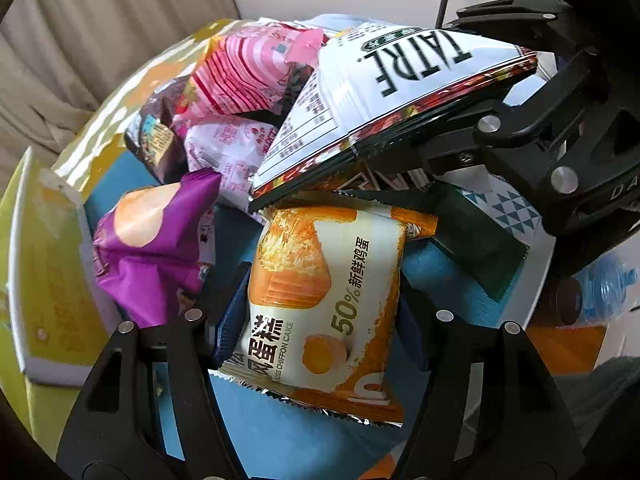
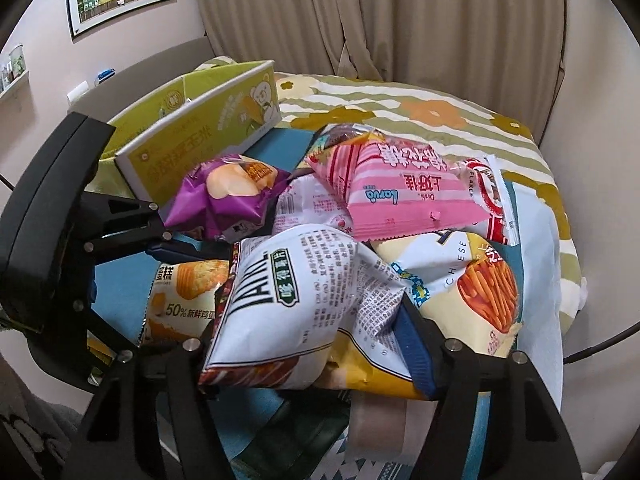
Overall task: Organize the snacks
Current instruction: 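Grasp the orange cake bag with the left tool while the right tool grasps the white TATRE bag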
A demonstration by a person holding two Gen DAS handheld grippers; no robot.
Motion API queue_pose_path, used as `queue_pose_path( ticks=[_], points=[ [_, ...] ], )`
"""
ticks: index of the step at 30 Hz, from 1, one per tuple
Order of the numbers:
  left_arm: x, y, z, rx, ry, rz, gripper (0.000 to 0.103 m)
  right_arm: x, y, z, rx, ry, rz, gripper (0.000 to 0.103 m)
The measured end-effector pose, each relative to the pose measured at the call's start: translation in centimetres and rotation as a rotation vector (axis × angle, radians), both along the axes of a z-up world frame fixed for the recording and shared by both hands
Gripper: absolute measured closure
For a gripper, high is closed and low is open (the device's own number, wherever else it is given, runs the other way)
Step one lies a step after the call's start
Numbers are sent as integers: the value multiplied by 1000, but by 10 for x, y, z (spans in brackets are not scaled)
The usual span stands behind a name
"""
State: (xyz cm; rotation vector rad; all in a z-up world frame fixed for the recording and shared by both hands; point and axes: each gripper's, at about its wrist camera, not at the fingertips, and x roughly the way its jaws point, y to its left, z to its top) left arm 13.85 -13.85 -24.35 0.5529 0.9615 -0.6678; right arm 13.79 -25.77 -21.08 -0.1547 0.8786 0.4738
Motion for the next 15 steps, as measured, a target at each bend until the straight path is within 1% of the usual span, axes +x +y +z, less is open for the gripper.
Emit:
queue_pose_path(
  ticks=[4, 8, 15],
  points=[
    [-3, 8, 14, -11, -11, 28, 41, -12, -2, 11, 6, -14, -7, 38],
    [-10, 16, 29, -19, -47, 55, 41, -21, -5, 31, 10, -39, -21, 38],
    [-32, 30, 73, -62, -121, 131, 41, -40, -7, 72, 24, -86, -49, 38]
  ],
)
